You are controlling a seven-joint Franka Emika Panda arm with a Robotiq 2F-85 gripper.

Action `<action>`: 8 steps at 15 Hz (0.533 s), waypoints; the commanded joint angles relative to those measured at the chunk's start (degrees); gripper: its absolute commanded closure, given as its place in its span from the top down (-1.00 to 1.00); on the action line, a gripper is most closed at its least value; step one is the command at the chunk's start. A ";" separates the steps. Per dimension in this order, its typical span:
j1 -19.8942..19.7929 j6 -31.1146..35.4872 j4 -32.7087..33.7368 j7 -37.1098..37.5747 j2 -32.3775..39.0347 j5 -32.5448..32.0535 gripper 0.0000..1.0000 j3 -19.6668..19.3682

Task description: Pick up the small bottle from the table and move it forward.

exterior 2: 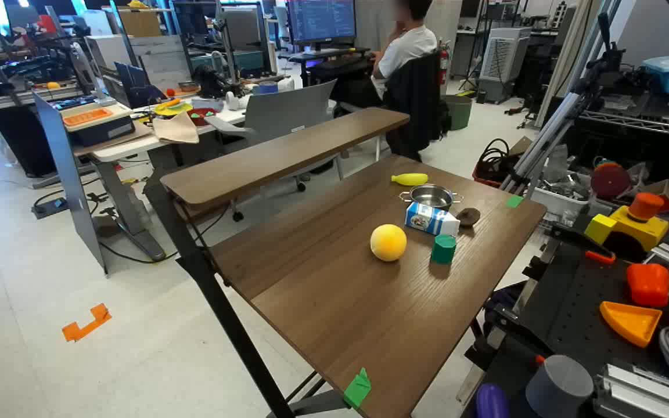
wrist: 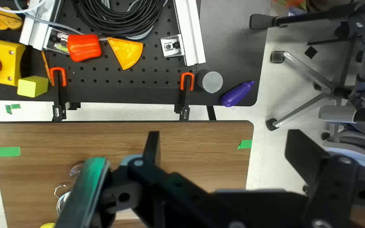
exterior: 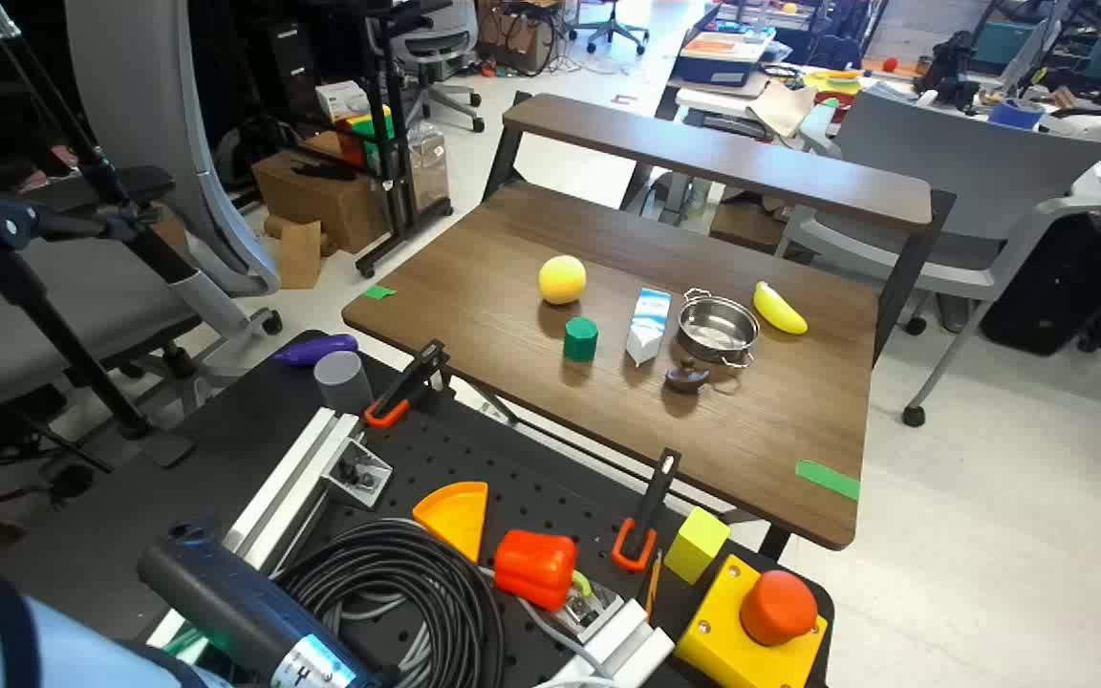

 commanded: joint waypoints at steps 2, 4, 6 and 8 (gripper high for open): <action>-0.71 -0.20 0.18 -0.44 -0.03 0.38 1.00 0.52; -0.71 -0.20 0.19 -0.44 -0.03 0.38 1.00 0.52; -0.71 -0.20 0.19 -0.44 -0.03 0.38 1.00 0.52; -1.28 0.90 0.26 -0.08 2.17 0.71 1.00 0.26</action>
